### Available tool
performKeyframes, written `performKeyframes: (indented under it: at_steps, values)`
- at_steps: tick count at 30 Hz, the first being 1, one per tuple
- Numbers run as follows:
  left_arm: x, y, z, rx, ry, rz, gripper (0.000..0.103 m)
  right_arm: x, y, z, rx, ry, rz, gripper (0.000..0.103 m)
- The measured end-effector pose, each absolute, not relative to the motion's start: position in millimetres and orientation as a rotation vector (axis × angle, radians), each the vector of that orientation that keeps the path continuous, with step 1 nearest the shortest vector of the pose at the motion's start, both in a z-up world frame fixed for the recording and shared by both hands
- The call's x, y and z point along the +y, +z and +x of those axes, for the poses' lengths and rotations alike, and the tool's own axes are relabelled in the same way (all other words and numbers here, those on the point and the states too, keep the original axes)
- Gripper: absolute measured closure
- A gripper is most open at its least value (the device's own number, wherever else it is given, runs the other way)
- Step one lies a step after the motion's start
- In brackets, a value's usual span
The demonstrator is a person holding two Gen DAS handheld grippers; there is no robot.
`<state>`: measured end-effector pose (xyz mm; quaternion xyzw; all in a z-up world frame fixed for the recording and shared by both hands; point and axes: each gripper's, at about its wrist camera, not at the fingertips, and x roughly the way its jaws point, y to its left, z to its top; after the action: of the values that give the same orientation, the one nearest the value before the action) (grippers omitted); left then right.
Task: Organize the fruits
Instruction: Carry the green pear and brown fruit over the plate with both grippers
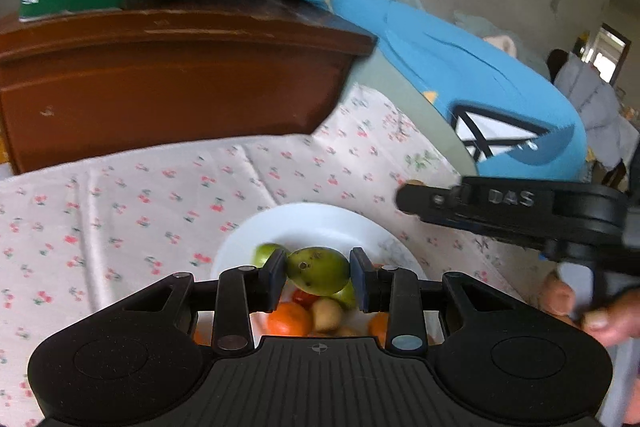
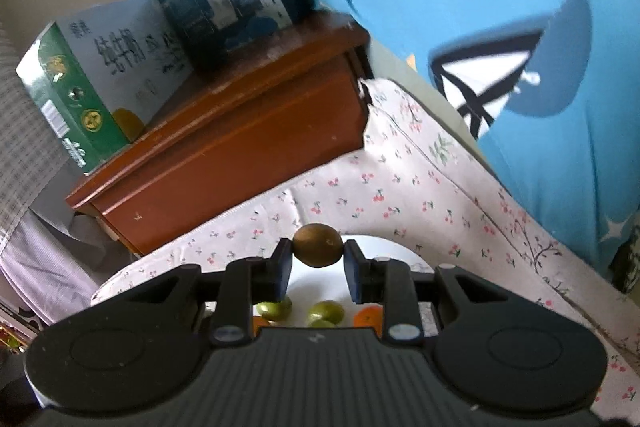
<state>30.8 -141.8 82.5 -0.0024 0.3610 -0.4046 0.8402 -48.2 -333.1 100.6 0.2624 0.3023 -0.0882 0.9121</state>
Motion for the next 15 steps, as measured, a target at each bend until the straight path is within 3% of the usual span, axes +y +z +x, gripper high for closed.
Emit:
performKeyframes:
  at_steps: [15]
  values:
    - [-173.9, 56.5, 20.3, 0.832, -0.929, 0.022, 0.069, -341.6, 64.4, -29.5, 0.728, -0.173, 0.562, 0.072]
